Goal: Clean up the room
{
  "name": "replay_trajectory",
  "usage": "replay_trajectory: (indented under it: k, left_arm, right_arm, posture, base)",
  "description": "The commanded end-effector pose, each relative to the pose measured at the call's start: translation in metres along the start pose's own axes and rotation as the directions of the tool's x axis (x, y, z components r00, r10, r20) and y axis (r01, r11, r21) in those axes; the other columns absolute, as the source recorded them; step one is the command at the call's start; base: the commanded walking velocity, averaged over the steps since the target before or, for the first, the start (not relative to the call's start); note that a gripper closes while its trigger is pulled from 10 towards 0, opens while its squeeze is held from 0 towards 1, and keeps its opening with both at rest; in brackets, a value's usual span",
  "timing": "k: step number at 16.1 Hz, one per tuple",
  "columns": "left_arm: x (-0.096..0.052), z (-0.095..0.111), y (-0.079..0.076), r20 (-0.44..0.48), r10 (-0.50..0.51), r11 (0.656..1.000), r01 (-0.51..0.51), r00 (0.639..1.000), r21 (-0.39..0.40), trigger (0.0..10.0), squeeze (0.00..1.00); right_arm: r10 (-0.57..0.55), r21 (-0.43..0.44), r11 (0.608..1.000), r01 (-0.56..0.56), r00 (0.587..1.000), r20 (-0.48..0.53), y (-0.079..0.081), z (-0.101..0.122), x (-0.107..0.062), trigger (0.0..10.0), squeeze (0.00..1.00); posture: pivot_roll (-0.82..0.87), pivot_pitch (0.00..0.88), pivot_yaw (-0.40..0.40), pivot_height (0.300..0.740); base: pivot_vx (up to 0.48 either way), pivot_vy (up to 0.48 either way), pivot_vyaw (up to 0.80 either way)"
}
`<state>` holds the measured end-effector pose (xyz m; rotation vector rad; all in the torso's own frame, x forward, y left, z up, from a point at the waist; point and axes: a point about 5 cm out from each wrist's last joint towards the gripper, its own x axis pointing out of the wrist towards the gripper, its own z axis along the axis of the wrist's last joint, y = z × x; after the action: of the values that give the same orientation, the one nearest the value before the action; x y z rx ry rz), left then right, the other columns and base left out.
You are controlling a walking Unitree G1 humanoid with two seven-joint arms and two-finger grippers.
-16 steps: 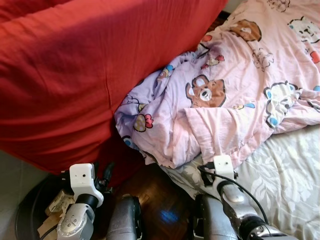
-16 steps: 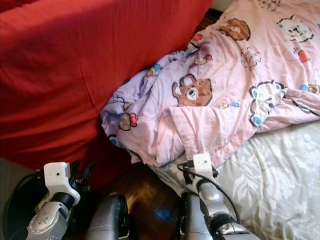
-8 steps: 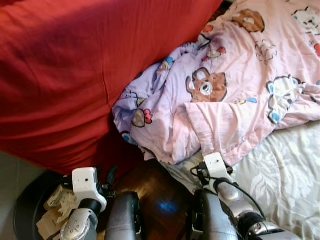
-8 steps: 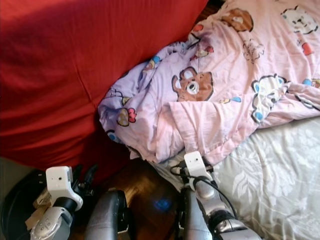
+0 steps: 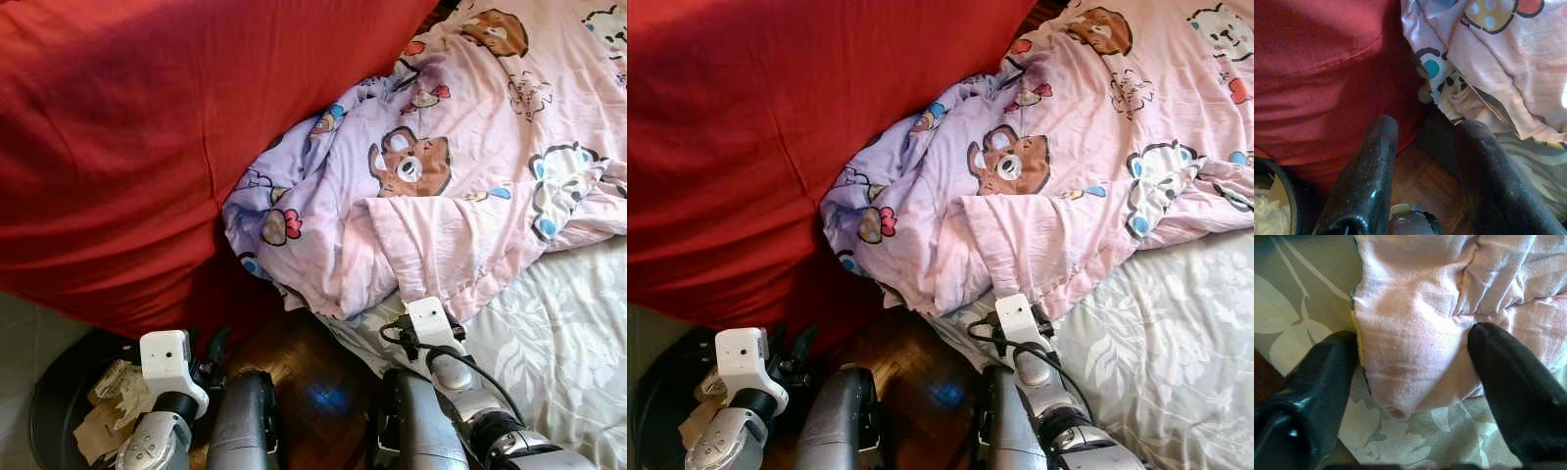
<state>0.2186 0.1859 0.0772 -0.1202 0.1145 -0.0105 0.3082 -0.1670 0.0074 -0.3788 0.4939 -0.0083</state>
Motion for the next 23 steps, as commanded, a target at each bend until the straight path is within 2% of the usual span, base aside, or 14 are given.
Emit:
replay_trajectory:
  k: [1, 9, 12, 18, 21, 22, 23]
  left_arm:
    - [-0.006, -0.006, 0.003, -0.038, 0.016, 1.000, -0.016, 0.999, 0.006, 10.0, 0.00]
    - [-0.003, -0.007, 0.005, -0.052, 0.015, 1.000, -0.014, 0.999, 0.017, 10.0, 0.00]
    - [0.005, -0.005, 0.005, -0.047, 0.010, 1.000, -0.009, 0.999, 0.021, 10.0, 0.00]
    - [0.027, -0.006, 0.005, -0.043, -0.013, 0.999, 0.014, 0.999, 0.030, 10.0, 0.00]
    - [0.040, -0.007, 0.003, -0.034, -0.028, 0.999, 0.029, 0.999, 0.029, 10.0, 0.00]
    - [0.048, -0.008, 0.003, -0.033, -0.038, 0.999, 0.039, 0.999, 0.031, 10.0, 0.00]
    - [0.053, -0.008, 0.003, -0.030, -0.041, 0.999, 0.042, 0.999, 0.031, 10.0, 0.00]
  right_arm:
    - [0.002, 0.000, 1.000, -0.002, 0.998, -0.062, 0.002, -0.017, -0.004, 0.0, 0.00]
    - [-0.003, 0.022, 1.000, 0.005, 0.997, -0.080, 0.003, -0.024, -0.007, 0.0, 0.00]
    - [-0.008, 0.047, 0.999, 0.012, 0.996, -0.084, 0.005, -0.026, -0.008, 0.0, 0.00]
    - [-0.043, 0.198, 0.978, 0.067, 0.991, -0.124, 0.002, -0.039, -0.012, 0.0, 0.00]
    - [-0.083, 0.269, 0.956, 0.119, 0.987, -0.141, -0.004, -0.050, -0.017, 0.0, 0.00]
    - [-0.092, 0.331, 0.934, 0.132, 0.987, -0.134, -0.007, -0.050, -0.017, 0.0, 0.00]
    - [-0.101, 0.346, 0.929, 0.133, 0.989, -0.111, -0.009, -0.049, -0.018, 0.0, 0.00]
  posture:
    - [0.14, 0.377, 0.039, 0.632]
    - [0.13, 0.352, 0.047, 0.632]
    - [0.13, 0.319, 0.050, 0.632]
    - [0.10, 0.220, 0.053, 0.632]
    - [0.07, 0.156, 0.059, 0.632]
    - [0.05, 0.126, 0.060, 0.632]
    - [0.04, 0.112, 0.062, 0.632]
  base:
    - [0.000, 0.000, 0.00]
    - [0.000, 0.000, 0.00]
    - [0.000, 0.000, 0.00]
    - [0.000, 0.000, 0.00]
    - [0.000, 0.000, 0.00]
    - [0.000, 0.000, 0.00]
    - [0.000, 0.000, 0.00]
